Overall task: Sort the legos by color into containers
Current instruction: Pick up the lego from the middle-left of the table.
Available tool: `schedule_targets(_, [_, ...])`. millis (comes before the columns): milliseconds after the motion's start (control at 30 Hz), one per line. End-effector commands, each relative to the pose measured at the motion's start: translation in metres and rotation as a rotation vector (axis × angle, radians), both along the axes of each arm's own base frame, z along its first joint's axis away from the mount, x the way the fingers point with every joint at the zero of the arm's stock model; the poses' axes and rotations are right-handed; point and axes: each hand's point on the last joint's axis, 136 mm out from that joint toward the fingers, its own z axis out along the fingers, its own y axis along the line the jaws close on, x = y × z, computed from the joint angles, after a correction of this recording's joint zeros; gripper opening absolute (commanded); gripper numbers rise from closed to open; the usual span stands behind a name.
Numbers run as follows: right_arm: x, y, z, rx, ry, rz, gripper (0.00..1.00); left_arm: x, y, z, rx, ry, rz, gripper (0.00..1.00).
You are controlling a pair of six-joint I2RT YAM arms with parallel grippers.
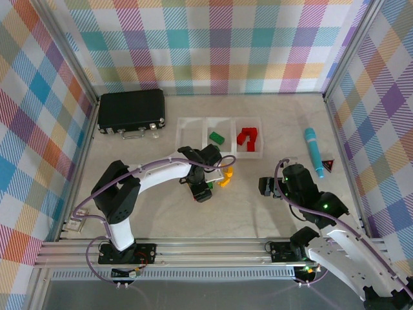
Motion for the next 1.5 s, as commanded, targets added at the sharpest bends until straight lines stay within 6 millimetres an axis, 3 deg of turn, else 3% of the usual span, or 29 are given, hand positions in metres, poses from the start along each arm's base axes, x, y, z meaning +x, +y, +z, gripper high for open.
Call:
schedule_targets(0, [0.001, 0.000, -0.003, 0.001, 0.007, -0.002, 0.92, -0.002, 0.007, -0.003, 0.023, 0.027, 0.025, 0.76])
schedule_targets(333, [0.001, 0.001, -0.004, -0.004, 0.017, -0.002, 0.92, -0.011, 0.016, -0.008, 0.042, 0.086, 0.087, 0.73])
schedule_targets(567, [0.001, 0.001, -0.005, -0.002, 0.024, 0.001, 0.93, -0.014, 0.023, -0.021, 0.078, 0.112, 0.147, 0.73])
schedule_targets(967, [0.000, 0.001, -0.005, 0.003, 0.020, 0.000, 0.93, -0.027, 0.019, -0.033, 0.066, 0.200, 0.152, 0.72])
schedule_targets(1367, [0.000, 0.001, -0.008, 0.000, 0.025, -0.003, 0.93, -0.036, 0.018, -0.041, 0.077, 0.237, 0.169, 0.63])
schedule_targets(1467, [0.000, 0.000, -0.008, -0.001, 0.024, -0.005, 0.93, -0.035, 0.019, -0.044, 0.088, 0.230, 0.178, 0.57])
